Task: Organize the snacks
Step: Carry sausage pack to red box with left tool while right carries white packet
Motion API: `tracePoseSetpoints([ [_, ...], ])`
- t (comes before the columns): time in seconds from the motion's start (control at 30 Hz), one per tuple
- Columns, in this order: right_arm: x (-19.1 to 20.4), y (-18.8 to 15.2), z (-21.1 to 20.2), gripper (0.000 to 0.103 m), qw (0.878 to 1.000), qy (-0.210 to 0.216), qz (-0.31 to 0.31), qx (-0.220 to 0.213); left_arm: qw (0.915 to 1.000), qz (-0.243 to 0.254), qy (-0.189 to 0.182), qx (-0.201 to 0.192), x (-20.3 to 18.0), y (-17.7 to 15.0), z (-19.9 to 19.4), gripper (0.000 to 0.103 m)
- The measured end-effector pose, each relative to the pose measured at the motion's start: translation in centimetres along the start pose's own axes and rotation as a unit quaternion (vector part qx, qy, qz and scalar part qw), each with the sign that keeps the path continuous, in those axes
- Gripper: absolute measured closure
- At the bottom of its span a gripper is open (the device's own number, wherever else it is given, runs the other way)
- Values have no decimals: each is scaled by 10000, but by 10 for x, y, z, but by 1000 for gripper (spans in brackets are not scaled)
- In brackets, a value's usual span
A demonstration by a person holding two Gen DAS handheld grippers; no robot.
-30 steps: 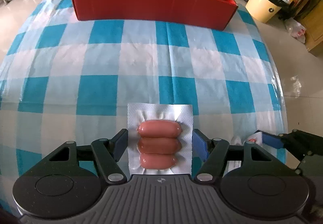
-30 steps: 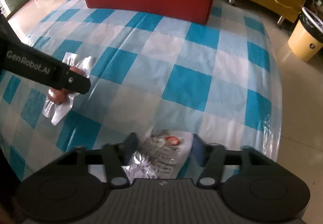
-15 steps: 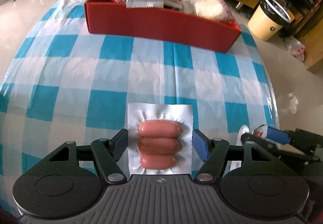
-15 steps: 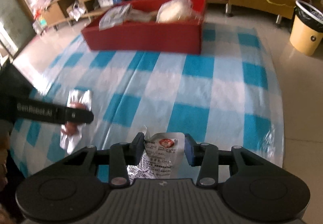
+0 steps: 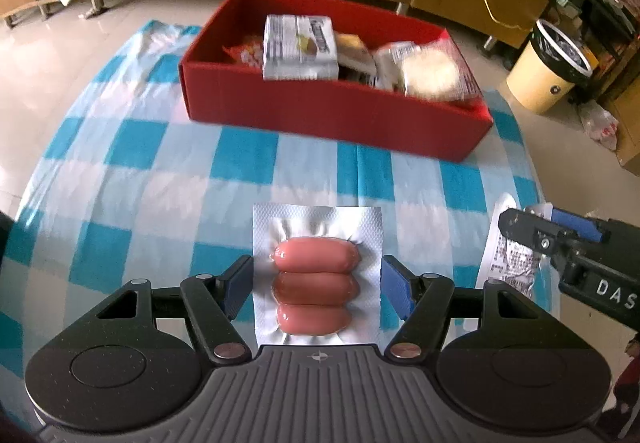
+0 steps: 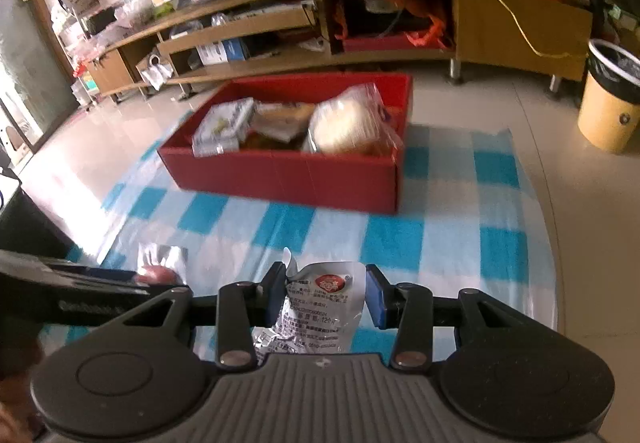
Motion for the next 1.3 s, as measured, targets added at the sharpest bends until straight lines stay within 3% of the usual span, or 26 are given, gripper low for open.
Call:
tracePoseSetpoints([
  [0.33, 2, 52, 15, 62, 9995, 47, -49, -303, 9987, 143, 180, -452, -9, 47, -2, 29],
  [0.87, 1, 121, 60, 62, 9985, 69, -71, -544, 9965, 178, 470, -673, -6, 115, 30, 29],
  [1.3, -7, 143, 94, 62, 9988, -12, -13, -498, 9939, 258, 717, -798, -7, 139, 48, 29],
])
Point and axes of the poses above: each gripper's, at about its wrist camera, not at the fingertips, and z roughly the way its jaws point, x to its left, y to its top, the point moved 6 cm from there along z, roughly the way its jaws point, and after that the axes turned 2 degrees about -y, right-handed, at the moved point
